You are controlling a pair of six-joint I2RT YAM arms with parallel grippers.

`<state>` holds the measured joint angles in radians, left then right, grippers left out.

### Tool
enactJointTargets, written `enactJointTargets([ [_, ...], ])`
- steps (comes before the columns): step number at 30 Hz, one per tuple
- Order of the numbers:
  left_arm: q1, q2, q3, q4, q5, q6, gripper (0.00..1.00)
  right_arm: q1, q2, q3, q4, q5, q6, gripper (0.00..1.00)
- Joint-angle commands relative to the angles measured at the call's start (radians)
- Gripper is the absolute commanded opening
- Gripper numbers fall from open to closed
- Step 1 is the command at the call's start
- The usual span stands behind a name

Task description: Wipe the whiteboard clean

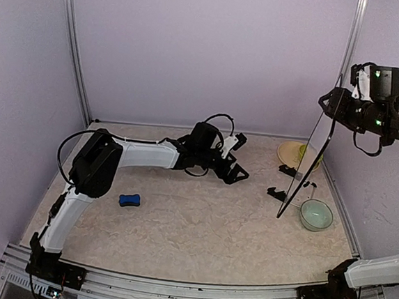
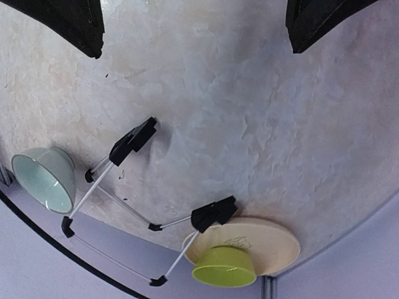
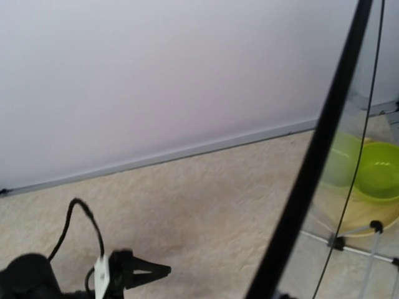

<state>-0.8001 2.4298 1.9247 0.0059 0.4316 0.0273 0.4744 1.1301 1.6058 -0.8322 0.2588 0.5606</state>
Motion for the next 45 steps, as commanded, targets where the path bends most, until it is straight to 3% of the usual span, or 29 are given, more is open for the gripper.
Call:
enactJointTargets([
  [1, -0.054, 0.071, 0.06, 0.114, -0.009, 0.286, 0.99, -0.011, -0.061, 0.076, 0.103, 0.088, -0.039, 0.15],
  [7, -0.133, 0.216, 0.286, 0.009, -0.132, 0.376, 0.99, -0.011, -0.102, 0.066, 0.09, 0.111, -0.048, 0.15],
  [19, -0.302, 0.295, 0.347, 0.184, -0.453, 0.4, 0.99, -0.011, -0.175, 0.027, 0.078, 0.088, -0.033, 0.15],
  [23, -0.307, 0.344, 0.433, 0.157, -0.474, 0.391, 0.98, -0.011, -0.182, 0.017, 0.077, 0.062, -0.027, 0.15],
  [32, -0.307, 0.345, 0.421, 0.275, -0.467, 0.33, 0.87, -0.011, -0.202, -0.009, 0.083, 0.063, -0.025, 0.15],
  [39, -0.325, 0.346, 0.398, 0.353, -0.421, 0.35, 0.86, -0.011, -0.196, -0.009, 0.097, 0.074, -0.04, 0.15],
  [42, -0.327, 0.296, 0.321, 0.358, -0.445, 0.318, 0.84, -0.011, -0.189, -0.026, 0.123, 0.086, -0.076, 0.15],
  [45, -0.314, 0.194, 0.13, 0.393, -0.443, 0.245, 0.77, -0.011, -0.18, -0.066, 0.185, 0.072, -0.096, 0.15],
])
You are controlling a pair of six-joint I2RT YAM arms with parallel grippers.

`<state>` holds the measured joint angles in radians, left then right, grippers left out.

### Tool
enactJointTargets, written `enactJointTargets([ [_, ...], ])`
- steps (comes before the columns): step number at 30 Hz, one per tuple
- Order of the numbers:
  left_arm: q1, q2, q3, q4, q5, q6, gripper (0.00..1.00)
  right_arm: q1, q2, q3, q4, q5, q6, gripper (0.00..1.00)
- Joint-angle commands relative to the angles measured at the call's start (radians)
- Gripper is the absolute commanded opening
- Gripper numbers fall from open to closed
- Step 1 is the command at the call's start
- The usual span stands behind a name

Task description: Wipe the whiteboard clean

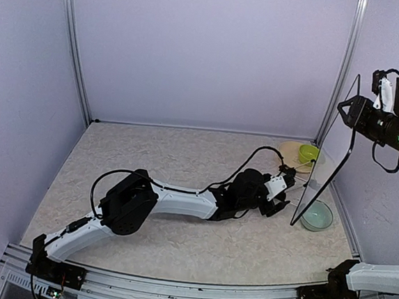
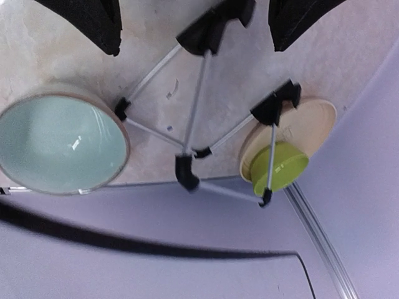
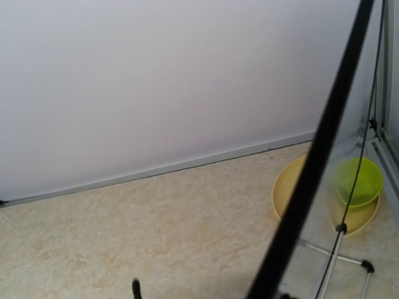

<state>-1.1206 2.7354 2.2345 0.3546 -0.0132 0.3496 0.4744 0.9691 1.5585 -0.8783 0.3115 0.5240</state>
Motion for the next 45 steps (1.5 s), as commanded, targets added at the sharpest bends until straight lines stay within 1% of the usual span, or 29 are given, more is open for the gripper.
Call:
enactJointTargets([
  [1, 0.013, -0.15, -0.253, 0.067, 0.005, -0.096, 0.77, -0.011, -0.016, -0.029, 0.251, 0.008, -0.091, 0.15],
  [5, 0.033, -0.321, -0.513, 0.164, -0.024, -0.149, 0.79, -0.011, 0.002, -0.044, 0.313, -0.047, -0.11, 0.15],
  [8, 0.047, -0.415, -0.651, 0.19, -0.052, -0.182, 0.81, -0.011, 0.006, -0.065, 0.339, -0.06, -0.113, 0.15],
  [13, 0.059, -0.526, -0.803, 0.199, -0.096, -0.209, 0.82, -0.012, -0.026, -0.199, 0.412, -0.06, -0.104, 0.15],
  [16, 0.059, -0.575, -0.864, 0.195, -0.115, -0.222, 0.83, -0.013, -0.048, -0.293, 0.487, -0.049, -0.113, 0.15],
  [19, 0.061, -0.614, -0.922, 0.199, -0.117, -0.238, 0.83, -0.013, -0.042, -0.34, 0.553, -0.037, -0.136, 0.15],
  [30, 0.059, -0.673, -0.991, 0.195, -0.129, -0.275, 0.83, -0.045, -0.011, -0.451, 0.693, -0.124, -0.134, 0.15],
  [39, 0.062, -0.681, -1.013, 0.191, -0.139, -0.274, 0.84, -0.108, -0.001, -0.537, 0.721, -0.168, -0.103, 0.14],
  [44, 0.062, -0.678, -1.008, 0.184, -0.141, -0.274, 0.84, -0.131, -0.011, -0.588, 0.734, -0.236, -0.079, 0.14],
  [45, 0.062, -0.679, -1.007, 0.18, -0.141, -0.274, 0.84, -0.131, -0.016, -0.594, 0.732, -0.27, -0.074, 0.15],
])
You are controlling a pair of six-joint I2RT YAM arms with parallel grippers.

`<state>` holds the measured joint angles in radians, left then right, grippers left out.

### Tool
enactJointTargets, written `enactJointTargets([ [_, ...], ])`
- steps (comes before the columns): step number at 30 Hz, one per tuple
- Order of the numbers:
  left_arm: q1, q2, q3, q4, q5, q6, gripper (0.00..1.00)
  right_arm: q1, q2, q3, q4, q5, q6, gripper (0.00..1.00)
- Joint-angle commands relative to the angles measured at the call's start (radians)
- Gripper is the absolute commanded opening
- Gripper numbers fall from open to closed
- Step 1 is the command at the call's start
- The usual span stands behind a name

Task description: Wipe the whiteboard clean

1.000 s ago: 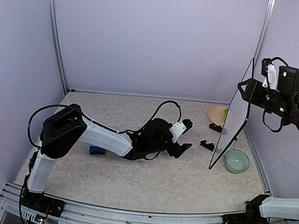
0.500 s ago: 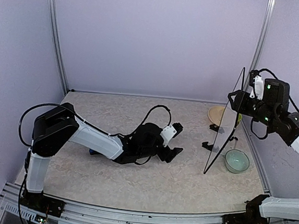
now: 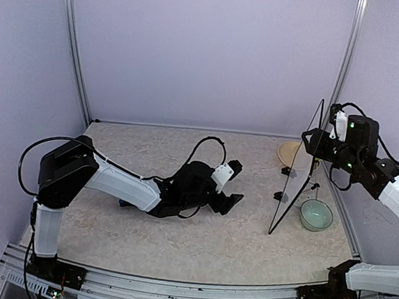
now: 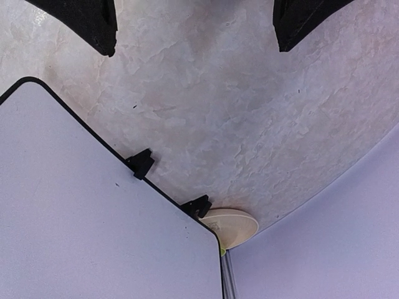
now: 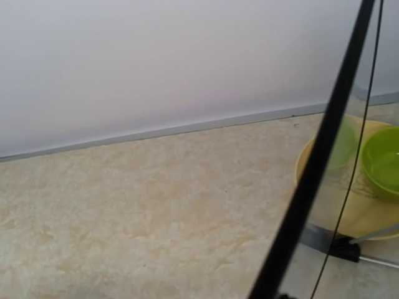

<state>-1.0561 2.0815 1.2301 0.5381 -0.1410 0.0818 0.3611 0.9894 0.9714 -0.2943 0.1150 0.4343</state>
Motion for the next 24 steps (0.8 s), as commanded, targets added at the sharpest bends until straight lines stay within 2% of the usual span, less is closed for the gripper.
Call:
enactJointTargets([
  [1, -0.001, -0.025, -0.003, -0.005, -0.013, -0.007, 0.84, -0.017, -0.044, -0.013, 0.143, -0.093, 0.017, 0.15],
  [6, 0.002, -0.025, -0.003, -0.003, -0.009, -0.013, 0.84, -0.017, -0.088, -0.029, 0.107, -0.117, 0.069, 0.18],
  [12, 0.005, -0.023, 0.004, -0.005, -0.002, -0.025, 0.84, -0.017, -0.105, -0.013, 0.032, -0.132, 0.139, 0.15],
  [24, 0.012, -0.069, -0.019, -0.015, -0.019, -0.033, 0.84, -0.017, -0.162, -0.073, 0.033, -0.339, 0.245, 0.11],
])
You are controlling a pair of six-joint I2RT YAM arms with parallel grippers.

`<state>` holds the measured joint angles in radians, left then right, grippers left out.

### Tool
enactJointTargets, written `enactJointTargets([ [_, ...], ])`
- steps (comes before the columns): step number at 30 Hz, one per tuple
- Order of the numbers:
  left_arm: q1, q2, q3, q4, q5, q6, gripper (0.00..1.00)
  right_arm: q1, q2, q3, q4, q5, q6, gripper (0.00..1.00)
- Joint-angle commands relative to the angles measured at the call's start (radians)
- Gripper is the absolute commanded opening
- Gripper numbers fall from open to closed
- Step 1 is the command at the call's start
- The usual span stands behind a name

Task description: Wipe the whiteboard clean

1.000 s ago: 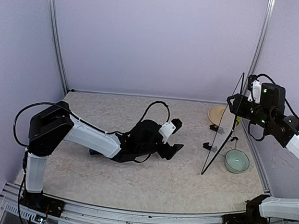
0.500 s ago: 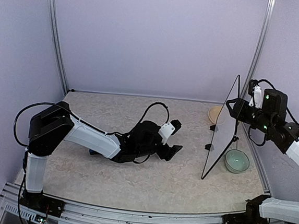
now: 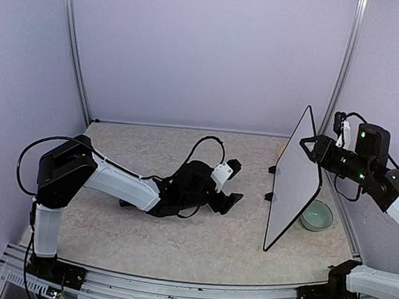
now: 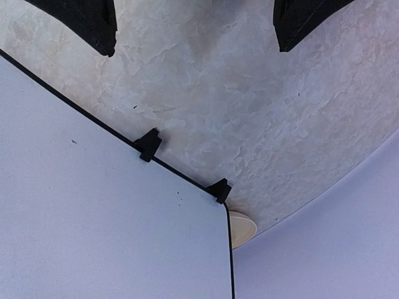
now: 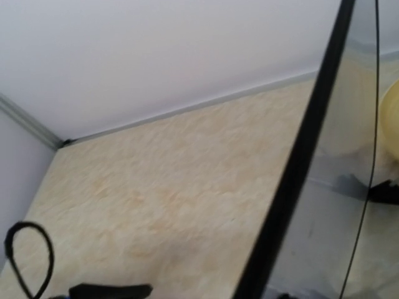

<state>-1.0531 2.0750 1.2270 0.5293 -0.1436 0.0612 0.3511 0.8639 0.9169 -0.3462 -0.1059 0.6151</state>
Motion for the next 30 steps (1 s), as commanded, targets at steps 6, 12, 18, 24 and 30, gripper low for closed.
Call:
enactJointTargets([
  [6, 0.017, -0.098, -0.027, -0.03, -0.035, -0.037, 0.84, -0.007, -0.054, -0.043, 0.101, -0.176, 0.057, 0.11],
  [12, 0.032, -0.157, -0.066, -0.032, -0.044, -0.055, 0.84, -0.007, -0.06, -0.07, 0.166, -0.26, 0.044, 0.11],
  [18, 0.041, -0.215, -0.112, -0.022, -0.049, -0.061, 0.84, -0.004, -0.046, -0.139, 0.305, -0.38, 0.073, 0.12],
  [24, 0.045, -0.228, -0.129, -0.027, -0.054, -0.06, 0.85, -0.004, -0.017, -0.059, 0.142, -0.278, -0.014, 0.32],
  [30, 0.045, -0.215, -0.13, -0.02, -0.048, -0.072, 0.86, -0.004, 0.019, 0.046, 0.019, -0.241, -0.066, 0.57],
])
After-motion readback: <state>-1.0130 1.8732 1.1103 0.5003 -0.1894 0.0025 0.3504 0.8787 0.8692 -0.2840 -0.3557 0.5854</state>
